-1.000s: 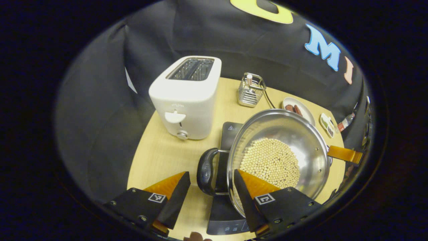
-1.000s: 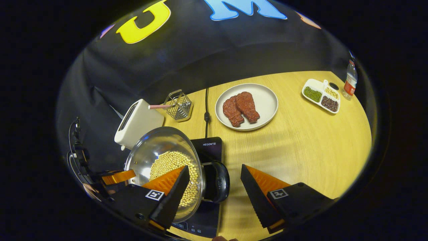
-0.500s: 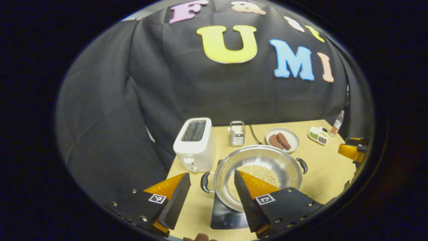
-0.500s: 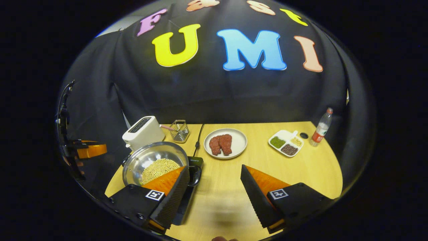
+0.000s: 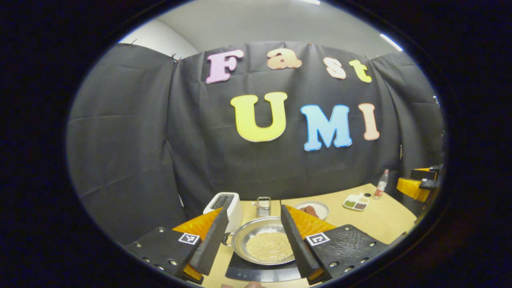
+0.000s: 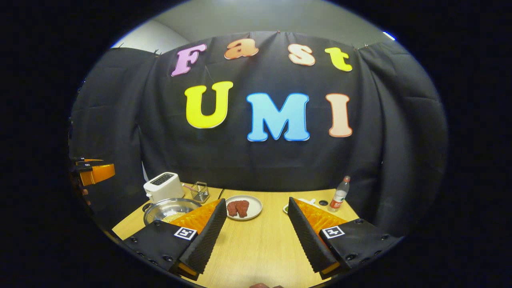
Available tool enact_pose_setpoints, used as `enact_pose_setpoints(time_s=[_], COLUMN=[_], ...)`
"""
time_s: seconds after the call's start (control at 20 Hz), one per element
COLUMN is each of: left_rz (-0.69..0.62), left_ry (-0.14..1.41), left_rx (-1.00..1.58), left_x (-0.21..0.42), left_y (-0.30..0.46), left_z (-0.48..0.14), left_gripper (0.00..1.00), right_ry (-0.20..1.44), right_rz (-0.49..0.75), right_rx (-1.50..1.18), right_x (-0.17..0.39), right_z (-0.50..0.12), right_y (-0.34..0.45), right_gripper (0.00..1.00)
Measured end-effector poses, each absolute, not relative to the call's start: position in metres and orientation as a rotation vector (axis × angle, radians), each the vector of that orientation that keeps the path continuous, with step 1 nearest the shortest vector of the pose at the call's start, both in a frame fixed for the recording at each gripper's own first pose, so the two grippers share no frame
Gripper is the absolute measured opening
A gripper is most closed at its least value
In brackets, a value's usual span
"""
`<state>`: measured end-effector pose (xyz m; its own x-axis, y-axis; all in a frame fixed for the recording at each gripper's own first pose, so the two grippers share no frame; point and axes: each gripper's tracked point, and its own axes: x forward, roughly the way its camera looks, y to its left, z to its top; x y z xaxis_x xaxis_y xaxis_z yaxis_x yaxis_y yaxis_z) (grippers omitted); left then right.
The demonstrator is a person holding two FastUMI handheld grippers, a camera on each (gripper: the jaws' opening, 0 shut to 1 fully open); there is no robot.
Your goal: First push the handle of the pot to place it horizontally, then grasp the pot with both hands and set it on the induction cooktop.
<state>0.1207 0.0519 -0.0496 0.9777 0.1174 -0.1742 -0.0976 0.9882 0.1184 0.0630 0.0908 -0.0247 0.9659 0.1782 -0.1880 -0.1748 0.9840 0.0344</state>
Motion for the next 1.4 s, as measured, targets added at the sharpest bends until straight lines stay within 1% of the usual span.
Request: enact_pose_setpoints(time_s=[0.15,0.2,0.25,0.3,0.4,0.45,0.5,0.55,0.6,0.65,0.7,0.75,0.8,0.85,0.9,0.95,1.1,1.4], left_rz=[0.093,0.09,0.085,0.075,0.076,0.077,0.071,0.064,0.061,0.059,0.057,0.052,0.047,0.047,0.05,0.055,0.051,0.045], left_ry=[0.103,0.083,0.061,0.042,0.03,0.031,0.028,0.022,0.018,0.01,0.009,0.012,0.011,0.012,0.02,0.032,0.048,0.048], left_rx=[0.088,0.083,0.076,0.079,0.093,0.091,0.08,0.072,0.072,0.075,0.07,0.058,0.044,0.037,0.042,0.052,0.053,0.067], left_x=[0.098,0.09,0.082,0.075,0.058,0.052,0.046,0.04,0.034,0.027,0.023,0.018,0.014,0.01,0.007,0.006,0.002,0.002], left_y=[0.022,0.013,0.004,-0.006,-0.019,-0.025,-0.034,-0.043,-0.049,-0.054,-0.059,-0.065,-0.071,-0.073,-0.075,-0.075,-0.083,-0.093], left_z=[-0.022,-0.014,-0.007,0.001,0.003,0.002,0.003,0.004,0.004,0.003,0.001,-0.004,-0.006,-0.01,-0.014,-0.02,-0.029,-0.033], left_gripper=[0.75,0.75,0.75,0.75,0.75,0.75,0.8,0.8,0.75,0.8,0.8,0.8,0.8,0.8,0.8,0.75,0.74,0.75], right_ry=[0.112,0.098,0.089,0.08,0.08,0.089,0.097,0.102,0.101,0.101,0.103,0.109,0.119,0.131,0.14,0.15,0.173,0.165], right_rz=[0.146,0.138,0.132,0.127,0.111,0.112,0.114,0.106,0.096,0.083,0.076,0.072,0.07,0.069,0.071,0.074,0.089,0.101], right_rx=[0.02,0.031,0.044,0.047,0.038,0.045,0.058,0.068,0.07,0.07,0.072,0.076,0.08,0.086,0.095,0.099,0.089,0.098], right_x=[0.039,0.031,0.025,0.019,0.006,-0.002,-0.009,-0.014,-0.02,-0.023,-0.028,-0.033,-0.034,-0.035,-0.037,-0.032,-0.03,-0.028], right_z=[0.002,0.007,0.009,0.01,0.009,0.006,0.004,0.001,-0.001,-0.004,-0.006,-0.009,-0.015,-0.02,-0.024,-0.034,-0.043,-0.035], right_y=[0.072,0.067,0.061,0.056,0.042,0.039,0.037,0.032,0.024,0.016,0.011,0.007,0.002,-0.001,-0.004,-0.001,-0.001,-0.005], right_gripper=[0.98,0.93,0.93,0.98,0.98,0.93,0.93,0.98,0.98,0.98,0.98,0.93,0.93,0.98,0.98,0.98,0.98,0.98])
